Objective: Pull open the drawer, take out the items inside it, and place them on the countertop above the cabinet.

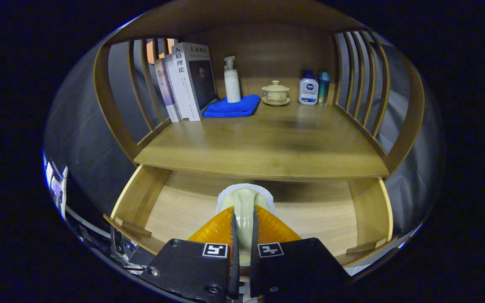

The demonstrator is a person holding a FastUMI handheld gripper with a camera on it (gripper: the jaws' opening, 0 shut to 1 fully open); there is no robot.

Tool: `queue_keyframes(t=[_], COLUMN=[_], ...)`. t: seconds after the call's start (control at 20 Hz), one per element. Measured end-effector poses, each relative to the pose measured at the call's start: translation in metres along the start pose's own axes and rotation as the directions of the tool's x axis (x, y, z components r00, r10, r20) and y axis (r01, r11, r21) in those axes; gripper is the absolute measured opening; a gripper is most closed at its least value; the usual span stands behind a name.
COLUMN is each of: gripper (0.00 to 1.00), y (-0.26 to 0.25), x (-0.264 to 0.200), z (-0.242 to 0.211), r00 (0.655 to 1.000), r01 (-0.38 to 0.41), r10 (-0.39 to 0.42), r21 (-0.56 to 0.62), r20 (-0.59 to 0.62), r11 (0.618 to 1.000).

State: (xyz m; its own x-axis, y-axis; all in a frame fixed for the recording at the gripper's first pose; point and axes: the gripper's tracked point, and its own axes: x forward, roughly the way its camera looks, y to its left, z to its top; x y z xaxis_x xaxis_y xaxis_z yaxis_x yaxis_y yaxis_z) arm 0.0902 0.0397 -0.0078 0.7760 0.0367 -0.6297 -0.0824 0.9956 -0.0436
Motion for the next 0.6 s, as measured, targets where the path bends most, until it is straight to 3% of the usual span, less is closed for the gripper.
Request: queue_keyframes(t=[0.25,0.6], gripper=[0.13,0.13], y=[-0.002,-0.009], x=[-0.012,0.022], z=[0.045,0.1], r00=[0.996,0.991], r01=[0.04,0.112], r10=[-0.038,-0.107], r21=[-0.023,-0.057], r20=[0.082,0.082], r11=[0.999,0.992])
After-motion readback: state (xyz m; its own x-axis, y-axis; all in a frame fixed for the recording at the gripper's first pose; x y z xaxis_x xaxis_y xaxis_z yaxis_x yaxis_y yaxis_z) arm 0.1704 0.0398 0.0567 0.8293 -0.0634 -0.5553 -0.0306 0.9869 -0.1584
